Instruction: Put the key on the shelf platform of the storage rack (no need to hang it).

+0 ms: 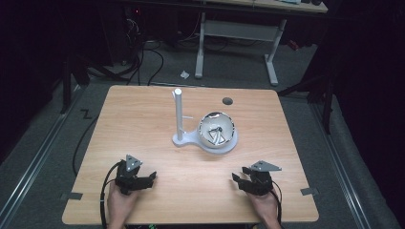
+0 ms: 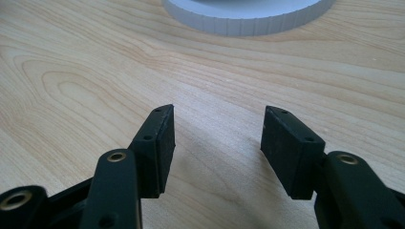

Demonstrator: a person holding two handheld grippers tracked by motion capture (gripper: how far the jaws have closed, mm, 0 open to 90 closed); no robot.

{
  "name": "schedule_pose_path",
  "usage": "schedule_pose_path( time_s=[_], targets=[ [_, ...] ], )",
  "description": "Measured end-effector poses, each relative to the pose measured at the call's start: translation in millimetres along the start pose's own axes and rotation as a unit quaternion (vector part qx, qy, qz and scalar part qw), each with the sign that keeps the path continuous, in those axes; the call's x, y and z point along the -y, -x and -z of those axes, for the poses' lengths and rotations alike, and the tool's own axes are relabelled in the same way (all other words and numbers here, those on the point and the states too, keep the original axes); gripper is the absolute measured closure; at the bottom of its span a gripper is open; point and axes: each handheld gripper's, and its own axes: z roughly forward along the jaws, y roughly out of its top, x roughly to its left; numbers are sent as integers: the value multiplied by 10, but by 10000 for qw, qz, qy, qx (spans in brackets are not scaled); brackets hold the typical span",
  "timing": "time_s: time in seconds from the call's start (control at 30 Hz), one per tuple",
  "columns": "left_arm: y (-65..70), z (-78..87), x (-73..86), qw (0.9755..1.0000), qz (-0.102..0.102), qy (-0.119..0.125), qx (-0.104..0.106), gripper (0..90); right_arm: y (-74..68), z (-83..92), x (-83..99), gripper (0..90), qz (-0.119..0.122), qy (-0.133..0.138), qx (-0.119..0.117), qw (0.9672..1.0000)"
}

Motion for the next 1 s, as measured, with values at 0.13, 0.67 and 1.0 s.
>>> schedule_pose_path(
  time_s=[0.13,0.67,1.0],
  targets=[
    [0,0,0,10000,0,-1,1,156,-19,-17,2,458,29,-32,15,10000],
    [1,1,0,10000,-4,-3,3,156,-73,-48,11,445,268,-97,128,9995],
    [3,2,1,10000,-8,-7,9,156,-127,-64,12,383,569,-170,246,9979]
  ],
)
